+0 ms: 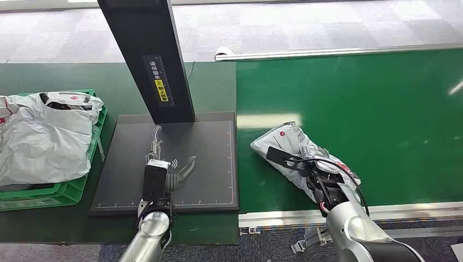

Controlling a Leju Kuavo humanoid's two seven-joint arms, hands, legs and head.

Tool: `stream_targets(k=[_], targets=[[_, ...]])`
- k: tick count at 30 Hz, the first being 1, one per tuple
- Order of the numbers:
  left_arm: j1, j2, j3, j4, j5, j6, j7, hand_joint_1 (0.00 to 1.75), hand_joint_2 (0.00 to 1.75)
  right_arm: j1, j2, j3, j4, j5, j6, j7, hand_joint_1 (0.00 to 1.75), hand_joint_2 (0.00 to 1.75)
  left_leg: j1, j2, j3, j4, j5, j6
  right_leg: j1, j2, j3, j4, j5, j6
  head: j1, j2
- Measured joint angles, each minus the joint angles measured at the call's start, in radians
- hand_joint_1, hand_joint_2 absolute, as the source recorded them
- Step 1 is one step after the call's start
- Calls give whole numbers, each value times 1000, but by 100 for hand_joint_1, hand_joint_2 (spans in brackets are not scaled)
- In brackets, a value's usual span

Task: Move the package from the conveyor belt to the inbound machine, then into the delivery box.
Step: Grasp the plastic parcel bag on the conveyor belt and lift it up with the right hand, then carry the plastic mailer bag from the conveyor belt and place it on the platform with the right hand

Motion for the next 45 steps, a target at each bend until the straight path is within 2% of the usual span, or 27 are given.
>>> stream_targets(k=[9, 15, 27, 31, 36, 40, 43, 45], targets=[[0, 0, 3, -8, 0, -1, 3, 0, 175, -2, 1, 8, 10, -6, 5, -10, 174, 175, 0, 0, 0, 0, 0, 0, 0, 0, 0, 0, 0, 0, 0, 0], [7, 0, 8, -20, -3, -7, 8, 0, 175, -4, 4, 17, 15, -26, -4, -58, 175, 175, 0, 0, 0, 0, 0, 0, 0, 0, 0, 0, 0, 0, 0, 0], [53, 7, 29, -84, -5, -18, 1, 0, 175, 1, 25, 33, -69, -119, -226, -195, 175, 175, 0, 0, 0, 0, 0, 0, 0, 0, 0, 0, 0, 0, 0, 0], [54, 8, 32, -92, 24, -20, -23, 0, 175, 12, 29, 49, -131, -117, -248, -245, 175, 175, 0, 0, 0, 0, 0, 0, 0, 0, 0, 0, 0, 0, 0, 0], [45, 8, 29, -91, 45, -28, -45, 0, 175, -14, 26, 152, -172, -7, -177, -286, 175, 175, 0, 1, 0, 0, 0, 0, 0, 0, 0, 0, 0, 0, 0, 0], [32, 8, 30, -88, 49, -15, -53, 0, 175, -71, 18, 264, -173, 27, -134, -333, 175, 175, 0, 1, 1, 0, 0, 0, 0, 0, 0, 0, 0, 0, 0, 0], [29, 9, 37, -83, 11, 68, -68, 0, 175, -105, 15, 331, -173, 18, -126, -390, 175, 175, 0, 1, 1, 0, 0, 0, 0, 0, 0, 0, 0, 0, 0, 0], [28, 9, 49, -80, 3, 135, -92, 0, 175, -125, 16, 382, -171, -2, -102, -464, 175, 175, 0, 2, 1, 0, 0, 0, 0, 0, 0, 0, 0, 0, 0, 0]])
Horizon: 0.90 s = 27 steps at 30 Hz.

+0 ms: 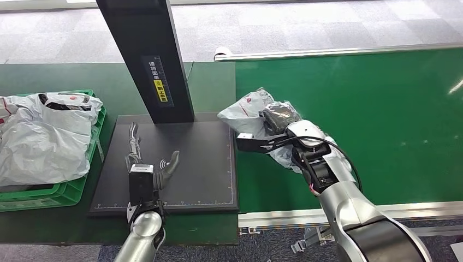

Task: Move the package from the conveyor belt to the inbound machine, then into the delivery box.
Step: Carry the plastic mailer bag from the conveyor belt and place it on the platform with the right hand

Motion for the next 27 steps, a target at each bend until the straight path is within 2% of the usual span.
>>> stream_targets(k=[3, 9, 17, 20, 25, 27], targets=[[-1, 2, 18, 0, 45, 19, -34, 0, 175, -26, 20, 98, 5, -31, 43, -105, 175, 175, 0, 1, 0, 0, 0, 0, 0, 0, 0, 0, 0, 0, 0, 0], [-1, 8, 30, 0, 92, 11, -57, 0, 175, -54, 60, 243, 15, -84, 53, -134, 175, 175, 1, 0, 0, 0, 0, 0, 1, 0, 0, 0, 0, 0, 0, 0], [-15, 16, 15, 22, 191, -23, -105, 0, 175, -57, 97, 420, 9, -251, 71, -250, 175, 175, 0, 0, 1, 0, 0, 0, 1, 0, 0, 0, 0, 0, 0, 0], [-27, 15, 5, 30, 199, -29, -106, 0, 175, -51, 101, 477, 0, -253, -6, -236, 175, 175, 0, 1, 1, 0, 0, 0, 1, 0, 0, 0, 0, 0, 0, 0], [-39, 11, -1, 34, 190, -30, -105, 0, 175, -32, 104, 539, 39, -265, -241, -221, 175, 175, 0, 1, 1, 0, 0, 0, 1, 0, 1, 0, 0, 0, 0, 0], [-42, 8, -2, 38, 182, -24, -105, 0, 175, -22, 106, 550, 66, -274, -297, -223, 175, 175, 0, 1, 1, 0, 0, 0, 0, 0, 1, 0, 0, 0, 0, 0]])
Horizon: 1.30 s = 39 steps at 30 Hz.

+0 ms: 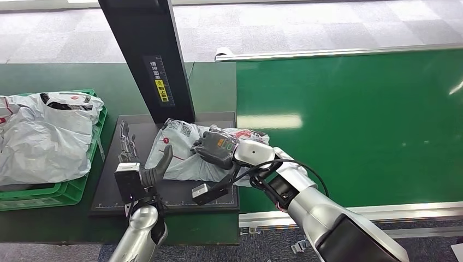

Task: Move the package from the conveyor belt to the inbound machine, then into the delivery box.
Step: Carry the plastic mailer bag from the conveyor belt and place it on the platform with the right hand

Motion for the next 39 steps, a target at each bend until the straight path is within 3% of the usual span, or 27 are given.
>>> stream_targets(k=[12, 15, 16, 17, 19, 20, 21, 26, 31, 39], targets=[[-8, -3, -1, 13, -7, 7, -1, 0, 175, 10, 4, 30, 75, -10, -37, -6, 175, 175, 0, 0, 0, 0, 0, 0, 0, 0, 0, 0, 0, 0, 0, 0], [-10, -4, -3, 17, -22, 15, -1, 0, 175, 10, 6, 32, 87, -11, -85, 8, 175, 175, 0, 0, 0, 0, 0, 0, 0, 0, 0, 0, 0, 0, 0, 0], [-11, -5, -5, 20, -25, 13, -1, 0, 175, 10, 6, 31, 95, -12, -116, 17, 163, 175, 0, 0, 0, 0, 0, 0, 0, 0, 0, 0, 0, 0, 0, 0], [-14, -7, -8, 23, -26, 10, -1, 0, 175, 10, 6, 31, 104, -15, -147, 26, 129, 175, 0, 0, 0, 0, 0, 0, 0, 0, 0, 0, 0, 0, 0, 0], [-21, -11, -15, 31, -32, 6, -1, 0, 175, 11, 7, 26, 127, -28, -198, 43, 42, 175, 0, 0, 0, 0, 0, 0, 0, 0, 0, 0, 0, 0, 0, 0], [-25, -12, -19, 35, -36, 8, -1, 0, 175, 12, 7, 22, 138, -38, -212, 50, 10, 175, 0, 0, 0, 0, 0, 0, 0, 0, 0, 0, 0, 0, 0, 0], [-31, -14, -22, 40, -39, 10, -1, 0, 175, 14, 6, 16, 148, -48, -223, 55, 1, 175, 0, 0, 0, 0, 0, 0, 0, 0, 0, 0, 0, 0, 0, 0], [-51, -18, -37, 61, -50, 12, 4, 0, 175, 38, 7, -29, 177, -98, -288, 48, 0, 175, 0, 0, 0, 0, 0, 0, 0, 0, 0, 0, 0, 0, 0, 0], [-55, -18, -52, 70, -80, 15, 23, 0, 175, 63, 13, -100, 179, -173, -367, -22, 0, 175, 0, 0, 0, 0, 0, 0, 0, 0, 0, 0, 0, 0, 0, 0], [-56, -18, -72, 82, -124, 10, 57, 0, 175, 81, 18, -178, 164, -215, -377, -78, 0, 175, 0, 0, 0, 0, 0, 0, 0, 0, 0, 0, 0, 0, 0, 0]])
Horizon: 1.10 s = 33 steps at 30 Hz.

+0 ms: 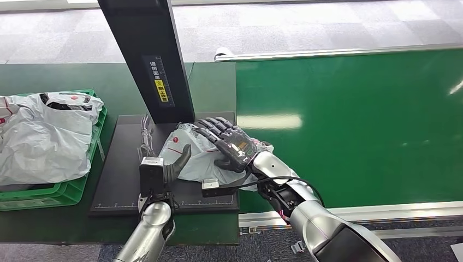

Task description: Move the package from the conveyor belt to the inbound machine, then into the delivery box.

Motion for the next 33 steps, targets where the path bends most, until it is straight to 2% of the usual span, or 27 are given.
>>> stream_targets(k=[6, 11, 14, 20, 25, 29, 33], targets=[[-3, 1, -24, 23, -94, -21, 63, 0, 175, 38, 2, -86, -46, -86, -3, -100, 0, 175, 0, 0, 0, 0, 0, 0, 0, 0, 0, 0, 0, 0, 0, 0], [-13, 8, -37, 80, -228, -65, 230, 0, 175, 80, 2, -129, -141, -156, 0, -129, 0, 175, 0, 0, 0, 0, 0, 0, 0, 0, 0, 0, 0, 0, 0, 0], [-25, 15, -37, 134, -313, -70, 294, 0, 175, 117, -4, -141, -244, -190, 23, -122, 0, 175, 0, 1, 0, 0, 0, 0, 0, 0, 0, 0, 0, 0, 0, 0], [-42, 25, -34, 192, -357, -96, 327, 0, 175, 161, -18, -148, -396, -210, 51, -103, 0, 175, 0, 1, 0, 0, 0, 0, 0, 0, 0, 0, 0, 0, 0, 0], [-45, 34, -38, 203, -407, -230, 367, 0, 175, 191, -31, -157, -487, -238, 88, -106, 0, 175, 0, 0, 0, 0, 0, 0, 0, 0, 0, 0, 0, 0, 0, 0], [-44, 46, -48, 208, -502, -300, 420, 0, 175, 211, -42, -180, -567, -244, 120, -86, 0, 175, 0, 0, 0, 0, 0, 0, 0, 0, 0, 0, 0, 0, 0, 0], [-44, 51, -50, 216, -531, -330, 434, 0, 175, 217, -50, -199, -620, -244, 135, -75, 0, 175, 0, 0, 1, 0, 0, 0, 0, 0, 0, 0, 0, 0, 0, 0]])
